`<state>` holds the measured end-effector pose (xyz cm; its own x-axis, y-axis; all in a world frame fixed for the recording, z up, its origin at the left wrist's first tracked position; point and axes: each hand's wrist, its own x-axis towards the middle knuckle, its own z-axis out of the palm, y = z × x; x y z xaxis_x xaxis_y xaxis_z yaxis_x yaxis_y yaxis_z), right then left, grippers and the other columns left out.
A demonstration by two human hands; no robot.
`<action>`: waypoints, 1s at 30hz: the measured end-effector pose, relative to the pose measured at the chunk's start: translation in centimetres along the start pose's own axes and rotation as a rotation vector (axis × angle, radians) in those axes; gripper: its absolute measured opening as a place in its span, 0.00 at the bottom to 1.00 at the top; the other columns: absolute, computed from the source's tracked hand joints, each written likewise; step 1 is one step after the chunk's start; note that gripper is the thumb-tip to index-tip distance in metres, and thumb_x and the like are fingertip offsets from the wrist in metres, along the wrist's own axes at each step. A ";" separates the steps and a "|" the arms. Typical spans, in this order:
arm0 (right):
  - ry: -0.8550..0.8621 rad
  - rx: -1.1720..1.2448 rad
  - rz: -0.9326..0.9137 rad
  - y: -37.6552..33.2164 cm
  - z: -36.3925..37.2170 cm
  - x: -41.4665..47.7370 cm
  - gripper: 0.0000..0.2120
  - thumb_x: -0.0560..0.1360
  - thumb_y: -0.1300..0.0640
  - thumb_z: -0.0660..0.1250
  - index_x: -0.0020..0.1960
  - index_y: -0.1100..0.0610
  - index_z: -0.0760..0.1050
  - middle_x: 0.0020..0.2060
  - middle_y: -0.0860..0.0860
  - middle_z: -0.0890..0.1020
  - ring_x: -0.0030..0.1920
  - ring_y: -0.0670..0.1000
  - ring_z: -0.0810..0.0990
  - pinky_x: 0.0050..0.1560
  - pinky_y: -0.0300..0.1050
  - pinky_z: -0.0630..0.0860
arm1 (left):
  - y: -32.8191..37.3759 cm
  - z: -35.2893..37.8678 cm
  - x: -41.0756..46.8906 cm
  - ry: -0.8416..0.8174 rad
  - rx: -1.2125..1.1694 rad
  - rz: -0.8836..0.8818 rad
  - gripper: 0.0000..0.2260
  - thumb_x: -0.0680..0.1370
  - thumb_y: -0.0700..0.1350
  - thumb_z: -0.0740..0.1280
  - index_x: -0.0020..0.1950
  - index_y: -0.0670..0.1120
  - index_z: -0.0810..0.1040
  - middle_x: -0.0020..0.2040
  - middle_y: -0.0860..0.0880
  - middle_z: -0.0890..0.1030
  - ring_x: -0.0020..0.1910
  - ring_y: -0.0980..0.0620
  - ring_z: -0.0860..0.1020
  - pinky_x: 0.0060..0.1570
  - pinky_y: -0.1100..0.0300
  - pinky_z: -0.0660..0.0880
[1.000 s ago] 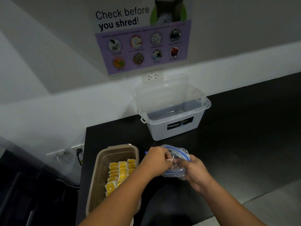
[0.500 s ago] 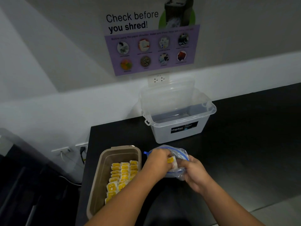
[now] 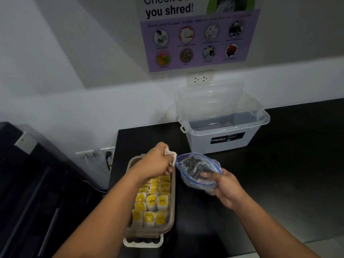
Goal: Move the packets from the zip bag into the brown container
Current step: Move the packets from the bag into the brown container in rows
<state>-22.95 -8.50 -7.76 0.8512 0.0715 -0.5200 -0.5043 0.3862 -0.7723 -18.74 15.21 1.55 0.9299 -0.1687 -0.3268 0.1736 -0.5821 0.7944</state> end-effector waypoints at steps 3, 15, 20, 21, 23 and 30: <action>-0.001 -0.008 0.004 0.0 0.4 0.4 0.22 0.75 0.68 0.73 0.68 0.60 0.76 0.56 0.61 0.87 0.56 0.63 0.87 0.62 0.64 0.80 | -2.4 -1.8 -0.2 -0.050 0.031 -0.125 0.09 0.81 0.55 0.63 0.57 0.52 0.70 0.39 0.45 0.82 0.35 0.51 0.80 0.39 0.53 0.77; 0.003 -0.014 0.027 1.0 0.3 2.0 0.21 0.77 0.67 0.71 0.69 0.59 0.76 0.57 0.60 0.87 0.56 0.62 0.87 0.57 0.61 0.81 | -8.0 -1.4 -2.4 -0.179 0.415 -0.112 0.09 0.76 0.56 0.74 0.46 0.53 0.77 0.42 0.51 0.82 0.36 0.58 0.83 0.38 0.60 0.78; -0.005 -0.026 0.013 1.5 0.3 1.6 0.22 0.76 0.68 0.72 0.69 0.59 0.76 0.56 0.60 0.87 0.55 0.62 0.87 0.54 0.59 0.82 | -8.8 -0.2 -2.2 -0.241 0.520 -0.159 0.11 0.73 0.49 0.77 0.54 0.51 0.81 0.45 0.51 0.84 0.36 0.56 0.84 0.42 0.58 0.83; -0.006 -0.026 0.012 1.6 0.3 1.5 0.22 0.76 0.68 0.72 0.69 0.59 0.76 0.56 0.60 0.87 0.55 0.62 0.87 0.54 0.60 0.82 | -8.9 -0.1 -2.1 -0.258 0.577 -0.154 0.12 0.74 0.48 0.77 0.55 0.52 0.82 0.48 0.51 0.84 0.41 0.54 0.85 0.46 0.57 0.83; -0.001 -0.024 0.012 1.6 0.1 1.4 0.22 0.76 0.68 0.72 0.69 0.59 0.76 0.56 0.60 0.87 0.55 0.62 0.87 0.54 0.60 0.82 | -9.1 0.2 -2.0 -0.280 0.692 -0.121 0.12 0.74 0.48 0.77 0.57 0.54 0.83 0.54 0.50 0.82 0.51 0.51 0.83 0.52 0.56 0.81; 0.003 -0.030 0.003 1.8 -0.3 0.9 0.20 0.78 0.68 0.70 0.68 0.59 0.76 0.55 0.60 0.87 0.53 0.60 0.88 0.45 0.54 0.83 | -9.7 1.0 -2.0 -0.317 0.816 -0.103 0.09 0.69 0.52 0.79 0.48 0.59 0.84 0.56 0.52 0.82 0.52 0.51 0.81 0.53 0.55 0.80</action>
<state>-23.16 -8.03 -9.76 0.8490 0.0699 -0.5238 -0.5115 0.3579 -0.7812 -22.57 20.40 -6.02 0.7678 -0.2260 -0.5995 -0.1463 -0.9728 0.1794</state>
